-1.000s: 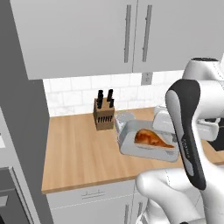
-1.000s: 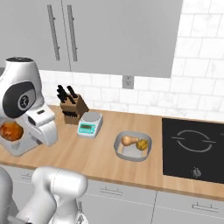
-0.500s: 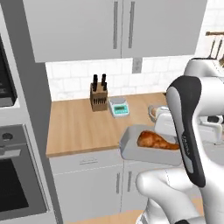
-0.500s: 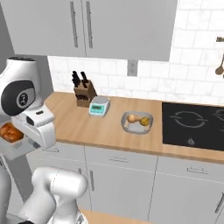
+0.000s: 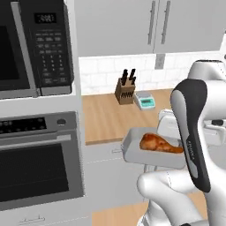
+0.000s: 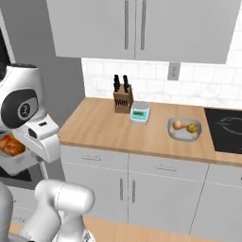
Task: Take the meat container that has the chicken drumstick and place it on the second highest rack of the freezer. Then take the vegetable container that has the squashs and place it on the highest rack of the freezer.
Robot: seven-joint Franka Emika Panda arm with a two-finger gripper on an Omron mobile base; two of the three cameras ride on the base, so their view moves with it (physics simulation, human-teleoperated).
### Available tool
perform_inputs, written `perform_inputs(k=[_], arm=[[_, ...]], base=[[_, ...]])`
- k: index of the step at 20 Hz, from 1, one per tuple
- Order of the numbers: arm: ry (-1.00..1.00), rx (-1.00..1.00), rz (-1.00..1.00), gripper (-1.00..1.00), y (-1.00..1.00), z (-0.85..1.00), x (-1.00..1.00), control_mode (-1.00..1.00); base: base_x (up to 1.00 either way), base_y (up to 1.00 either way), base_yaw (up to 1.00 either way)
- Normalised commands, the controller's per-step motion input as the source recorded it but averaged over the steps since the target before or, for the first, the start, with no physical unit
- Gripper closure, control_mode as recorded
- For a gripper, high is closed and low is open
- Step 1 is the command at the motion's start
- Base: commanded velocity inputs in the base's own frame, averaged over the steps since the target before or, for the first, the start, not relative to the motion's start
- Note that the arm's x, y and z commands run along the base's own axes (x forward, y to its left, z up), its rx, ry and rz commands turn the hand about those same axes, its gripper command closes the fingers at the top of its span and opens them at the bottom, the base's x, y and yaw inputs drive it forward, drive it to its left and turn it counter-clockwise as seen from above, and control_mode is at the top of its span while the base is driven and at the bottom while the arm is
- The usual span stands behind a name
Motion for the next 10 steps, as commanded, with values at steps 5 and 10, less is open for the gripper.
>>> perform_inputs(k=[5, 10], arm=[[0.00, 0.00, 0.00, 1.00, 0.00, 0.00, 0.00, 1.00], [0.00, 0.00, 0.00, 1.00, 0.00, 0.00, 0.00, 1.00]], base=[[-0.14, 1.00, 0.00], [-0.27, 1.00, 0.00]])
